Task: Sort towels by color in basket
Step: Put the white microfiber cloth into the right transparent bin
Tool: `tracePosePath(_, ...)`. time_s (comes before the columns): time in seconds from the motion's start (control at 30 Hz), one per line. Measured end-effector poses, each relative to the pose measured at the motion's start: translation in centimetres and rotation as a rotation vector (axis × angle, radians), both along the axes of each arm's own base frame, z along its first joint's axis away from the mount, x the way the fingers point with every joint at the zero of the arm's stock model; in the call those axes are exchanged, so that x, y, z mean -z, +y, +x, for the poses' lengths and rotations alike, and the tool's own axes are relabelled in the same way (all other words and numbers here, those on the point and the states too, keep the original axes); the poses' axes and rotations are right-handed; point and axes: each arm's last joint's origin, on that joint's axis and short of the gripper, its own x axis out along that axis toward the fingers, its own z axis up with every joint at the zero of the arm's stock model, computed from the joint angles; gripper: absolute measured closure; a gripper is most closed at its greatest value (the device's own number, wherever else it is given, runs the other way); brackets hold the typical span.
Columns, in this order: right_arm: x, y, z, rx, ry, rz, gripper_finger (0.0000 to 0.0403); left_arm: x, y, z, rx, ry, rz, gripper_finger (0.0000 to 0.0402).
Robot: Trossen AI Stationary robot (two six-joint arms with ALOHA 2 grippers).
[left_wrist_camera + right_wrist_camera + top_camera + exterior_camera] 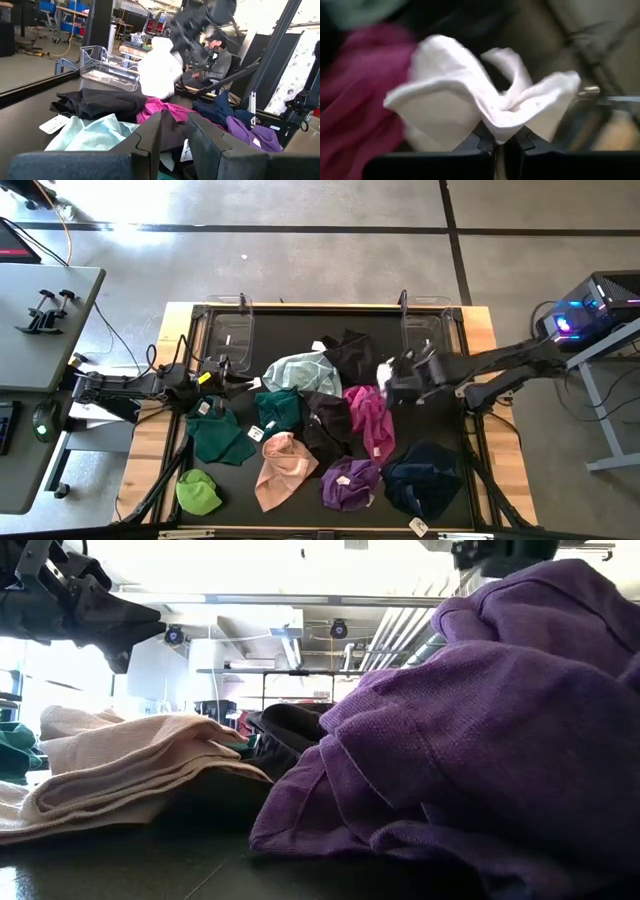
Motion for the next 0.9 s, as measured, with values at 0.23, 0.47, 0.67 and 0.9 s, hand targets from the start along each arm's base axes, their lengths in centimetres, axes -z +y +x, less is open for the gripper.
tracePosePath(0.23, -4.0, -4.5, -3.3, 0.211, -0.075, -0.228, 0.0399, 0.0, 0.0, 0.0, 0.0, -0.001, -0.004, 0.0323)
tracePosePath(0.47, -5.0, -8.5, -5.3, 0.366, -0.017, -0.35, 0.0399, 0.0, 0.0, 0.0, -0.001, 0.001, 0.011, 0.0323)
tracePosePath(0.67, -5.3, -11.3, -6.5, 0.472, 0.086, -0.469, 0.04, 0.0, 0.0, 0.0, -0.001, 0.002, 0.011, 0.0323)
tracePosePath(0.9, -2.9, -13.0, -5.9, 0.41, 0.101, -0.272, 0.0397, 0.0, 0.0, 0.0, -0.001, 0.002, 0.011, 0.0323)
